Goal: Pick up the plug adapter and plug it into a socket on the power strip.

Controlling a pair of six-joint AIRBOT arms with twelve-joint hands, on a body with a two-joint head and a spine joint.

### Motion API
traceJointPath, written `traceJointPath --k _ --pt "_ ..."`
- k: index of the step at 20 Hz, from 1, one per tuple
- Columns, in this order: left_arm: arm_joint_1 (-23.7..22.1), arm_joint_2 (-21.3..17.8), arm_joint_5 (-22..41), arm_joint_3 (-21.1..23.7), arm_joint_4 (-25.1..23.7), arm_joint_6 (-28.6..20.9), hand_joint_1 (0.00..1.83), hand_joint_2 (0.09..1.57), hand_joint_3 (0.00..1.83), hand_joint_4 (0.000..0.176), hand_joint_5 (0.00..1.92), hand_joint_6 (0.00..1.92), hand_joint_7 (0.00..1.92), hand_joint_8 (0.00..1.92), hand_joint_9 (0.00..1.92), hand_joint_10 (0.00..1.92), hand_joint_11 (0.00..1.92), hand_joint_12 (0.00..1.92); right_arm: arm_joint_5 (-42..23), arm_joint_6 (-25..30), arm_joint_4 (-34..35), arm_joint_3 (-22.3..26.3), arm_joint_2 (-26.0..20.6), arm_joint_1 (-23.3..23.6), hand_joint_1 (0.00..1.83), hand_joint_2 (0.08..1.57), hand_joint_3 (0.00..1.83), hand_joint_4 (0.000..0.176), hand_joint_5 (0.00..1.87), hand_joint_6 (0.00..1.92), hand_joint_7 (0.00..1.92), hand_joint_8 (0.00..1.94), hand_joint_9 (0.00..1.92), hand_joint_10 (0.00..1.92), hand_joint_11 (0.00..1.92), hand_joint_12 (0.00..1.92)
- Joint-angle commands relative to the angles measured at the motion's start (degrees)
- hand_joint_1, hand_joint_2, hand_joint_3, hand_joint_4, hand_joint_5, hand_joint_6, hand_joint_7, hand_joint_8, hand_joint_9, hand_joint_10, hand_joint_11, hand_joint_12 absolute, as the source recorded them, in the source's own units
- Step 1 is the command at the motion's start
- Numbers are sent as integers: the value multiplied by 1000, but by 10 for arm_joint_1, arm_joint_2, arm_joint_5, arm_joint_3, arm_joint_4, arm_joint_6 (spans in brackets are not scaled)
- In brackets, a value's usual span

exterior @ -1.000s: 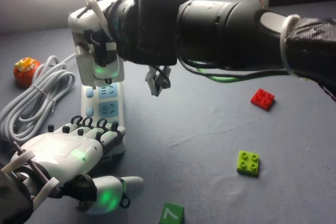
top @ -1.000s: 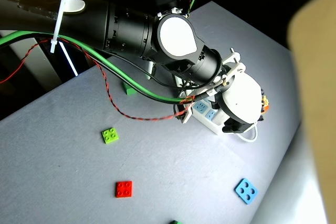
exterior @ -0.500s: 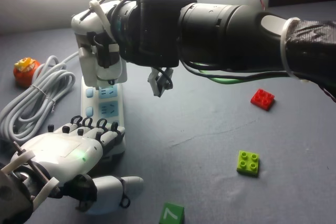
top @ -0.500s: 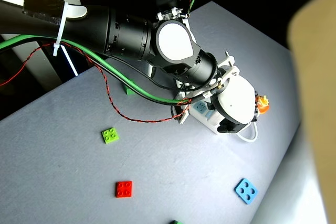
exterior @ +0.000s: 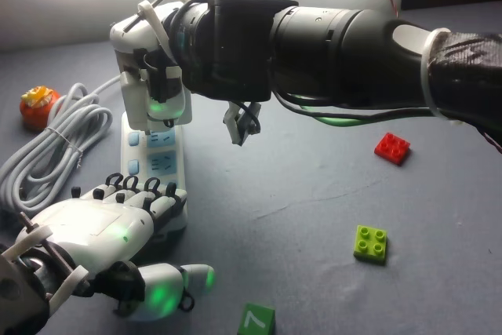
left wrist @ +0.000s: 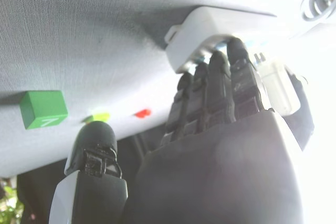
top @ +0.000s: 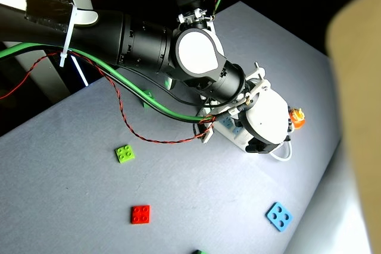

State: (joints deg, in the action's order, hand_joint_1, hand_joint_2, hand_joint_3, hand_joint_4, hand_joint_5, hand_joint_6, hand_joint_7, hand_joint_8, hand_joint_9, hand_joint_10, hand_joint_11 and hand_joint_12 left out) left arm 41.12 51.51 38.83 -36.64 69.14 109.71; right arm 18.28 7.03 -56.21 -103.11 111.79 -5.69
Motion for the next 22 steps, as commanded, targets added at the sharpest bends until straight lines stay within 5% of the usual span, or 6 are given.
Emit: traceJointPath --k 1,20,22 --pt "-2 3 -15 5 -12 -2 0 1263 1 0 54 7 69 7 82 4 0 239 -31 2 -17 -1 -1 5 1395 1050 0 0 995 840 1097 789 1145 845 985 886" --pt "4 3 -22 3 -12 0 0 1261 0 0 63 0 78 4 88 5 0 280 -17 -5 -15 -1 -8 1 1394 1052 0 0 996 840 1079 822 1149 836 991 886" --pt "5 3 -22 3 -12 0 0 1266 0 0 35 0 47 1 59 1 0 191 -11 -43 40 -1 -9 3 1395 1048 0 0 1003 812 1095 803 1155 837 988 892"
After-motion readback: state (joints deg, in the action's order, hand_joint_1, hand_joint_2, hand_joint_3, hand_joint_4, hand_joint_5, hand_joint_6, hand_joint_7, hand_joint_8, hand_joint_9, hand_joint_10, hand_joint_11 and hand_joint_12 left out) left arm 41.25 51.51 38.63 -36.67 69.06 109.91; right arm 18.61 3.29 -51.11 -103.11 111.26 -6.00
